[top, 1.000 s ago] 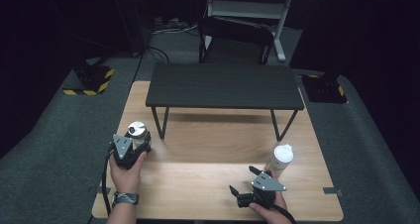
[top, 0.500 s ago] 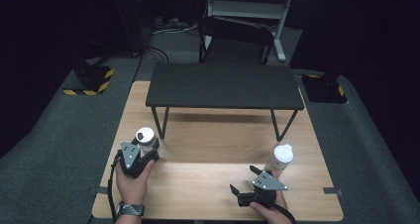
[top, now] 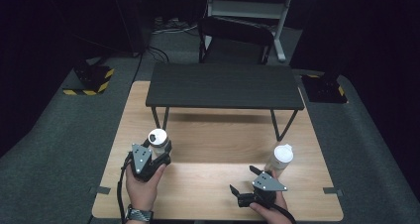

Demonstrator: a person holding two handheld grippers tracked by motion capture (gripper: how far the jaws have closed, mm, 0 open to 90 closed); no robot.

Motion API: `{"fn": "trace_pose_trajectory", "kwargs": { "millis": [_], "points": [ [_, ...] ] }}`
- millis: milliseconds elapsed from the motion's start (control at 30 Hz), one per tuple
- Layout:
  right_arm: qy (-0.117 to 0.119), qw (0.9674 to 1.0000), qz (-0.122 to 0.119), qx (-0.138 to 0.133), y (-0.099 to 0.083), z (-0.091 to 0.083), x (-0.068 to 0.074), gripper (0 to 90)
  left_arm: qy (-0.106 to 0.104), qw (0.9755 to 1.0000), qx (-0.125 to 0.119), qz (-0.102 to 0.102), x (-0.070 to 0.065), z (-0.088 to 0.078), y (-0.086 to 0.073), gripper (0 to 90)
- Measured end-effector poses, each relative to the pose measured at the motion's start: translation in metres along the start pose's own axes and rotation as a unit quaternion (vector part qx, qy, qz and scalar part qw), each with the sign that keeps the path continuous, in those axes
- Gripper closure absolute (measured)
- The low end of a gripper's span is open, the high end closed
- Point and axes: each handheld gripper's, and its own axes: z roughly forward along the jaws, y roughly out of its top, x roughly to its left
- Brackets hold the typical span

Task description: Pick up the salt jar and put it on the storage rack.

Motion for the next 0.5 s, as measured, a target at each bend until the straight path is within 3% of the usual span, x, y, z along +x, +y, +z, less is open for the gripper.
{"fn": "trace_pose_trajectory", "kwargs": {
  "millis": [500],
  "points": [
    [-0.001, 1.0, 0.001, -0.001, -0.001, -0.001, 0.0, 0.6, -0.013, 0.9998, -0.012, 0.012, -0.021, 0.003, 0.02, 31.7]
  ]
}}
